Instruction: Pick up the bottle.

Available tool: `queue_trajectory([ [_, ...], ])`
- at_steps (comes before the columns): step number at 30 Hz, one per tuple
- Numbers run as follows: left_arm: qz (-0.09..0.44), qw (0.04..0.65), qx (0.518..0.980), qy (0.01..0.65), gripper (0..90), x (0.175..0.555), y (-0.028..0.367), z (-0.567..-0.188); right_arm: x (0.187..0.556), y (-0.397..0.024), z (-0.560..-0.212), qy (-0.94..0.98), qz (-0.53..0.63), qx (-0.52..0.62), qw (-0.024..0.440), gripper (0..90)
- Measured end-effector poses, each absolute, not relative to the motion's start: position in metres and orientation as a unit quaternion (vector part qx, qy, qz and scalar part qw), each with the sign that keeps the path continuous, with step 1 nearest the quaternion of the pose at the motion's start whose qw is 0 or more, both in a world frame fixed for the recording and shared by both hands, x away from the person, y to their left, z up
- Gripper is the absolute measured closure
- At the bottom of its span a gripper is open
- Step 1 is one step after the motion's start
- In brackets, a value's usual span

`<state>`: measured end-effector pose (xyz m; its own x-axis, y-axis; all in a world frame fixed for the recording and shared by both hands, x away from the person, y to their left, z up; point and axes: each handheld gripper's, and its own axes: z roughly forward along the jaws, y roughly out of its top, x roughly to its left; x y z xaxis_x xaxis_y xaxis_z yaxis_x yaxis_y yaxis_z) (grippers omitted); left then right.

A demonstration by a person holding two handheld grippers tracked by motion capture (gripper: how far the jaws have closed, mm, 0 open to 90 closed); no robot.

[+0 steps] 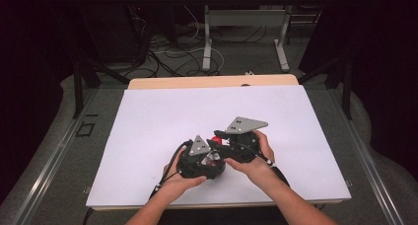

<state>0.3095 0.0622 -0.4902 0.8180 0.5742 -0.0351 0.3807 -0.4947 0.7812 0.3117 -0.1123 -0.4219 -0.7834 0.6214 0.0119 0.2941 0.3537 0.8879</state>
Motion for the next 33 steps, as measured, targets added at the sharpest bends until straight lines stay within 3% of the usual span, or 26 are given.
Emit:
queue_trajectory([
  [23, 0.101, 0.43, 0.857, 0.266, 29.8, 0.306, 0.058, -0.49, 0.351, -0.132, -0.41, 0.871, 0.476, 0.115, 0.027, 61.8],
  [33, 0.095, 0.434, 0.856, 0.265, 29.8, 0.305, 0.057, -0.49, 0.359, -0.135, -0.411, 0.875, 0.478, 0.083, 0.002, 61.7],
])
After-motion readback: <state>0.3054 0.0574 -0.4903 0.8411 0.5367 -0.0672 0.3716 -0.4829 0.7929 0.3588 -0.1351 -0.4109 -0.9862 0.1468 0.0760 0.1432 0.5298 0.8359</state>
